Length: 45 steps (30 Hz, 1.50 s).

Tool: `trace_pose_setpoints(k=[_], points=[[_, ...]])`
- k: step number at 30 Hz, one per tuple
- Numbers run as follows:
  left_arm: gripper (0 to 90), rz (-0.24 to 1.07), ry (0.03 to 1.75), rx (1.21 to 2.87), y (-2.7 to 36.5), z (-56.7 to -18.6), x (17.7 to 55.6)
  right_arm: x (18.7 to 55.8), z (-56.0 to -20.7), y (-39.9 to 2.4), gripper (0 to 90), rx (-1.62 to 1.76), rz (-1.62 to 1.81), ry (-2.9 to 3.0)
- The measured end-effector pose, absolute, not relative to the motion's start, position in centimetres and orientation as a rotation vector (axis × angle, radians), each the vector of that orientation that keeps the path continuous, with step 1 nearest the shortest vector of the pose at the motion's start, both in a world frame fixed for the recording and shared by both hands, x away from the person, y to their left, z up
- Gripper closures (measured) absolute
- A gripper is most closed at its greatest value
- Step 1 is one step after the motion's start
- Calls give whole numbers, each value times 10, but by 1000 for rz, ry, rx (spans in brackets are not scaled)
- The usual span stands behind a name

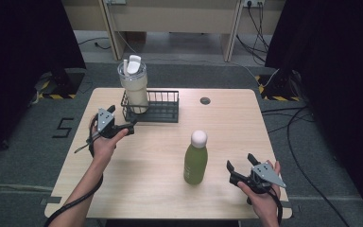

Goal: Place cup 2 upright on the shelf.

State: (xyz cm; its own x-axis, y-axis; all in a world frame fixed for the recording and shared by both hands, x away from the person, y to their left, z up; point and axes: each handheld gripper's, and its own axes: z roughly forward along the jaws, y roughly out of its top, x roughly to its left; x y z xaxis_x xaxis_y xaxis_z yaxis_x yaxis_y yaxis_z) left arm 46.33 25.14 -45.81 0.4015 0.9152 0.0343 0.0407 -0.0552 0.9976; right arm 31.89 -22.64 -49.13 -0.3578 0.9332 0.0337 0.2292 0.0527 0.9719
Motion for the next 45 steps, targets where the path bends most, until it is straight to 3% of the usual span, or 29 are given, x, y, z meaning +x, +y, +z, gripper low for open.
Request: trace_pose_setpoints(k=[45], points=[[0, 771, 776, 1453, 225, -463, 399, 320, -495, -223, 150, 1179, 1316, 1670]])
